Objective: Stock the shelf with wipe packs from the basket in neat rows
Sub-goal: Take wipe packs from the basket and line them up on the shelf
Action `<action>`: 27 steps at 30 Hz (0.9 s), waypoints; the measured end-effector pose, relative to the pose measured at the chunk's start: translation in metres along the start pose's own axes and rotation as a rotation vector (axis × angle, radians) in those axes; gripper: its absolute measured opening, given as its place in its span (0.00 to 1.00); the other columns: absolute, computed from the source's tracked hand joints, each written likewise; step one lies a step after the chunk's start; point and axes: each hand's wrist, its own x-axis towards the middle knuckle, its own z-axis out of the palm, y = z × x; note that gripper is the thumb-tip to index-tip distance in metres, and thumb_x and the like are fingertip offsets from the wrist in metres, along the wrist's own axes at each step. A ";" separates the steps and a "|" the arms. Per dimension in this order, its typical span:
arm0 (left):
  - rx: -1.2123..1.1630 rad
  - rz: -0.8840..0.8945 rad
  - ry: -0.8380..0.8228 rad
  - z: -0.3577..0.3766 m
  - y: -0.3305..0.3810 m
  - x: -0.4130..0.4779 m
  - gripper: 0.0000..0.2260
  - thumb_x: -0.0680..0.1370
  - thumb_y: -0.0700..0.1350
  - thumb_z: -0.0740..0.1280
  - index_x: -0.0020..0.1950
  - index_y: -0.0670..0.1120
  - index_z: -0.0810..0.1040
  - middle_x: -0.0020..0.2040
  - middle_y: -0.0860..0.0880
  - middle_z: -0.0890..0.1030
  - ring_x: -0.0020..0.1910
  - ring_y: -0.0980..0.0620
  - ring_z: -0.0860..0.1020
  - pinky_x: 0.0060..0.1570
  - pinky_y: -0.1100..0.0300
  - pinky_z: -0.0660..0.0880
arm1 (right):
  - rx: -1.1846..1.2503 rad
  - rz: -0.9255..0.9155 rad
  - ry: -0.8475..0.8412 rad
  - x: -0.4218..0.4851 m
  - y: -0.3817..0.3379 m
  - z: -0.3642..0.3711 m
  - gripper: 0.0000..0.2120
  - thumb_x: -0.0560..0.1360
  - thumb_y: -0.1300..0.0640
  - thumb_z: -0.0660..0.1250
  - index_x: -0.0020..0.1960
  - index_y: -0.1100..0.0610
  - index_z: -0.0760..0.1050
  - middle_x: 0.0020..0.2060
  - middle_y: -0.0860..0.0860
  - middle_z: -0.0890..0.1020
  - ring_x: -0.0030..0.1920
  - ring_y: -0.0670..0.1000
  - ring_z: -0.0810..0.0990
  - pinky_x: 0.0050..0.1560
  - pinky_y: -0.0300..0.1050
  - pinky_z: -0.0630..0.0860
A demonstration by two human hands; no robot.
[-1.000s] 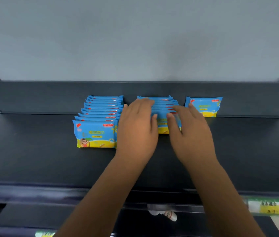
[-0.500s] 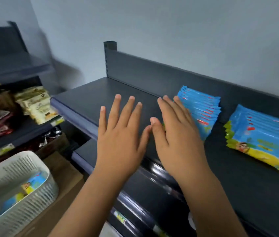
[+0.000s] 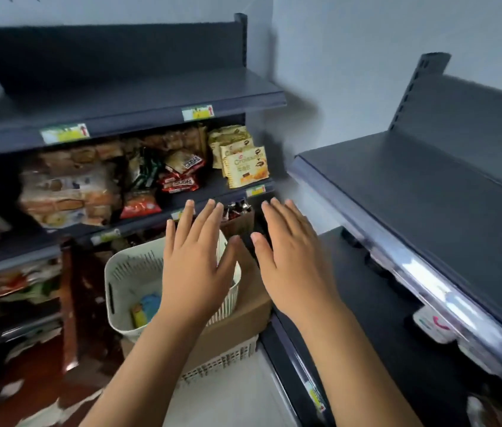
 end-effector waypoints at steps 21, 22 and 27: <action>0.016 -0.751 -0.348 0.136 -0.251 0.042 0.26 0.82 0.55 0.60 0.79 0.49 0.64 0.80 0.51 0.64 0.82 0.49 0.52 0.81 0.48 0.49 | 0.091 0.157 -0.767 0.136 0.006 0.303 0.28 0.85 0.45 0.57 0.80 0.56 0.60 0.81 0.51 0.61 0.81 0.52 0.59 0.77 0.52 0.62; 0.020 -0.785 -0.382 0.145 -0.260 0.039 0.26 0.82 0.55 0.60 0.78 0.49 0.65 0.80 0.50 0.66 0.81 0.47 0.54 0.80 0.47 0.51 | 0.087 0.205 -0.811 0.137 0.010 0.315 0.27 0.85 0.45 0.57 0.79 0.57 0.61 0.79 0.52 0.64 0.79 0.54 0.62 0.75 0.53 0.65; 0.034 -0.787 -0.680 0.190 -0.287 0.025 0.24 0.81 0.54 0.62 0.76 0.49 0.67 0.76 0.49 0.69 0.79 0.45 0.60 0.77 0.46 0.60 | -0.152 0.493 -0.848 0.133 0.024 0.354 0.28 0.81 0.46 0.63 0.77 0.55 0.64 0.69 0.54 0.74 0.64 0.55 0.78 0.58 0.48 0.75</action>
